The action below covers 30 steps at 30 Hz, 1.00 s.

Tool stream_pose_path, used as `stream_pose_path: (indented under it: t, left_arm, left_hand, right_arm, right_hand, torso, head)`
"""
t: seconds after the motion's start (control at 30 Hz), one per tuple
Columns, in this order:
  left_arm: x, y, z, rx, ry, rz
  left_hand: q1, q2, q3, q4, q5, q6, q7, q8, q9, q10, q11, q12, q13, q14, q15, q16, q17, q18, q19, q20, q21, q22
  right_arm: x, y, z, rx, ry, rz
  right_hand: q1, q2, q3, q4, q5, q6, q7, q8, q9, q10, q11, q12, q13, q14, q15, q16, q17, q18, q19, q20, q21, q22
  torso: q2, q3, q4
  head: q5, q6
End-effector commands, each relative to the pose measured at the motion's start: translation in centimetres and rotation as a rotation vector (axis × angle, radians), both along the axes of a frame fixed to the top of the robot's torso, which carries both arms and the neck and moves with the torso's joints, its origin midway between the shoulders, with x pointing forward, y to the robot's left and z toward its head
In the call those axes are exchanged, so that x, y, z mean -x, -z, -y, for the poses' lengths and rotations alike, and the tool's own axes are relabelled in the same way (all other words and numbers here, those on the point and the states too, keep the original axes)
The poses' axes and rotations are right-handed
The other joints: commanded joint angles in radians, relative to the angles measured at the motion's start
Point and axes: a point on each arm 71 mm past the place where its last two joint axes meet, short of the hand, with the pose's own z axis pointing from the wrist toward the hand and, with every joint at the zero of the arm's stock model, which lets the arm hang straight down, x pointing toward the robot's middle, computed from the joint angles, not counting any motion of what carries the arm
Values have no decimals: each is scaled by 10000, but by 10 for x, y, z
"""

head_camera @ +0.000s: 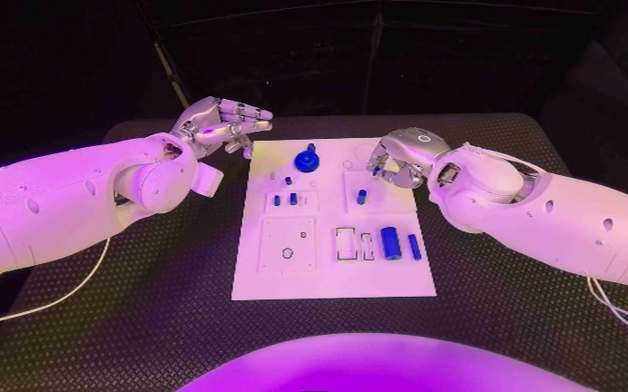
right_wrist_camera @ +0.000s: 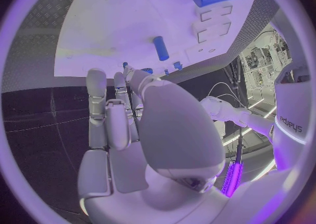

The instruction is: Assemble the parts on the task board

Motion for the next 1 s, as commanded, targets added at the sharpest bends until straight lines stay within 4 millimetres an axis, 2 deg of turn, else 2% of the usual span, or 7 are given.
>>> stream_pose_path:
  t: [0.03,0.23,0.33,0.4,0.57,0.63,1.0]
  left_arm:
    - [0,-2,1,136,114,43]
    - [0,-2,4,165,164,64]
    - [0,-2,5,196,191,54]
    - [-1,-2,7,217,217,48]
    - [-1,-1,12,254,303,37]
    - [-2,-1,14,262,331,32]
    - [-4,-3,22,291,462,38]
  left_hand:
    - [-67,45,5,-44,36,-76,28,-40,-12,-70,-25,-20,-11,-40,22,-16,-9,62,-46,7,-40,-9]
    - [-68,44,4,-46,36,-84,31,-44,-12,-78,-23,-21,-12,-41,24,-15,-10,64,-50,9,-52,-21]
    - [-68,44,4,-46,36,-84,31,-44,-12,-78,-23,-21,-12,-41,24,-15,-10,64,-50,9,-52,-21]
    - [-68,44,4,-46,36,-85,32,-44,-12,-78,-22,-21,-12,-41,25,-15,-10,64,-50,9,-52,-21]
    - [-76,43,1,-44,36,-93,37,-47,-12,-88,-17,-21,-12,-41,29,-11,-4,63,-51,12,-53,-20]
    - [-82,45,0,-41,36,-95,39,-48,-11,-91,-14,-20,-12,-44,30,-15,-13,63,-53,14,-59,-26]
    - [-82,45,0,-41,36,-95,39,-48,-11,-91,-14,-20,-12,-44,30,-15,-13,63,-53,14,-59,-26]
  right_arm:
    - [6,-8,-8,-553,-206,222]
    - [22,-17,-33,-1040,-921,59]
    - [28,-20,-49,-1222,-1342,-47]
    - [33,-21,-64,-1336,-1719,-170]
    - [43,-12,-90,-1473,-2296,-616]
    - [46,-5,-98,-1451,-2457,-809]
    - [58,25,-124,-1012,-2966,-1609]
  right_hand:
    - [-70,17,70,5,33,53,24,-24,-5,335,-295,-53,-2,452,-41,41,9,-118,-43,-9,58,15]
    - [-151,-5,126,-56,30,64,29,-38,-6,343,-292,-75,-2,456,-37,55,24,-117,-51,-3,81,29]
    - [-157,-6,128,-58,30,64,30,-39,-6,343,-291,-77,-2,456,-37,55,24,-117,-53,-3,80,26]
    - [-184,-7,139,-69,28,65,33,-43,-6,343,-289,-84,-2,455,-35,54,18,-114,-64,0,77,12]
    - [-233,-8,147,-79,24,67,37,-49,-7,343,-286,-93,-1,458,-31,64,34,-115,-70,4,81,13]
    - [-246,-13,147,-84,24,65,38,-52,-7,342,-286,-96,-1,458,-30,64,32,-115,-70,5,84,17]
    - [-286,-20,152,-106,25,56,42,-64,-10,331,-282,-110,-2,459,-27,69,38,-111,-87,9,76,-7]
  torso:
    - [2,0,-9]
    - [9,-12,24]
    - [10,-13,33]
    - [15,-13,17]
    - [5,-42,16]
    - [7,-23,17]
    - [11,-12,8]
  head:
    - [65,-6]
    - [172,-13]
    - [276,-40]
    - [386,-44]
    - [525,-56]
    - [554,-59]
    - [836,-217]
